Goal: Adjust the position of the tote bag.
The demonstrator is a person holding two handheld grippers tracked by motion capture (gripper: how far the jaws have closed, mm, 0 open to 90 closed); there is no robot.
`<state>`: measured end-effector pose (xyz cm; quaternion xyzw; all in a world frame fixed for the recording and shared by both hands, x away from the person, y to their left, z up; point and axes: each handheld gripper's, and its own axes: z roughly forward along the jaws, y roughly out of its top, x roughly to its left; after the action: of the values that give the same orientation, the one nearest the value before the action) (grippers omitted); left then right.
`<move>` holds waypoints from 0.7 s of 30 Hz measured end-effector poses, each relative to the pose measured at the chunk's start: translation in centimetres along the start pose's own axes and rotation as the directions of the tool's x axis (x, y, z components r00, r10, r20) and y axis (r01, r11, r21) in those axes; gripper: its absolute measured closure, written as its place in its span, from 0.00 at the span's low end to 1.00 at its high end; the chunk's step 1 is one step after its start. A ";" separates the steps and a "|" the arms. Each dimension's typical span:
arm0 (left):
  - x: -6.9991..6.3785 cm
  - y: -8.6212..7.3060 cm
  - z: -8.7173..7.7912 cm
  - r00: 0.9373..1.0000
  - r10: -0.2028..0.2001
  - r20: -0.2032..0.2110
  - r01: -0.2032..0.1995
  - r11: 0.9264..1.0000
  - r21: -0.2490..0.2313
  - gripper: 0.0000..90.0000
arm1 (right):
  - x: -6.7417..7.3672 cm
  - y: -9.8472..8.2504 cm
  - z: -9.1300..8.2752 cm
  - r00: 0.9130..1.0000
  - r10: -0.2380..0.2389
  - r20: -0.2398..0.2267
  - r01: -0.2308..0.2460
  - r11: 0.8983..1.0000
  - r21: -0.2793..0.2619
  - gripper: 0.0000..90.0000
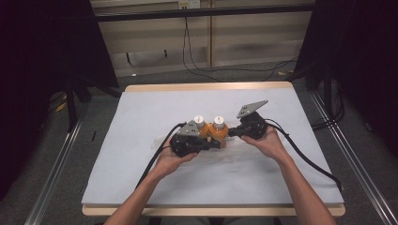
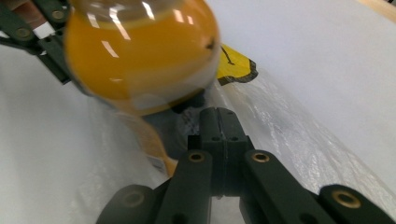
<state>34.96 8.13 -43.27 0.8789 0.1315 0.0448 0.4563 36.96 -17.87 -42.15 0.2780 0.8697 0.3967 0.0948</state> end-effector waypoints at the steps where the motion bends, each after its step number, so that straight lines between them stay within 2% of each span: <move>1: -0.3 0.0 0.2 1.000 0.018 -0.019 -0.017 1.000 0.003 1.00 | -0.1 -0.1 0.2 1.000 0.005 -0.003 -0.005 1.000 0.003 1.00; 2: -0.4 0.0 0.3 1.000 0.016 -0.009 -0.016 1.000 0.008 1.00 | -0.3 -0.1 0.4 1.000 0.005 -0.002 -0.005 1.000 0.006 1.00; 3: -0.5 0.0 0.5 1.000 0.022 -0.017 -0.022 1.000 0.011 1.00 | -0.4 -0.1 0.6 1.000 0.011 -0.006 -0.011 1.000 0.003 1.00; 4: -0.7 -0.1 0.7 0.998 0.030 -0.046 -0.030 0.999 0.016 1.00 | -0.5 -0.1 0.7 1.000 0.012 -0.005 -0.012 1.000 0.003 1.00; 6: -0.7 -0.4 1.0 0.999 0.016 -0.032 -0.015 0.999 0.030 1.00 | -0.5 -0.1 1.0 1.000 0.013 -0.015 -0.013 1.000 -0.003 1.00; 7: -0.7 -0.5 1.2 0.999 0.030 -0.041 -0.029 0.999 0.044 1.00 | -0.6 -0.2 1.1 1.000 0.013 -0.014 -0.013 1.000 0.001 1.00; 12: -0.6 -1.4 1.8 0.999 0.015 -0.034 -0.012 0.997 0.074 1.00 | -0.9 -0.3 2.1 0.999 0.022 -0.028 -0.022 1.000 0.018 1.00; 13: -0.7 -1.5 1.9 0.999 0.015 -0.034 -0.012 0.995 0.094 1.00 | -1.0 -0.2 2.4 0.999 0.021 -0.025 -0.021 1.000 0.022 1.00; 17: -0.9 -1.9 2.2 0.999 0.017 -0.029 -0.014 0.996 0.090 1.00 | -1.4 -0.3 3.6 0.998 0.037 -0.050 -0.035 0.999 0.028 1.00; 21: -1.2 -2.0 2.2 0.999 0.028 -0.023 -0.026 0.994 0.106 1.00 | -2.0 -0.7 4.9 0.997 0.061 -0.053 -0.058 0.996 0.068 1.00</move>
<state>33.84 7.14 -46.17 0.9028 0.1274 0.0546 0.4070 40.20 -16.25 -46.03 0.2957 0.8759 0.3779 0.0496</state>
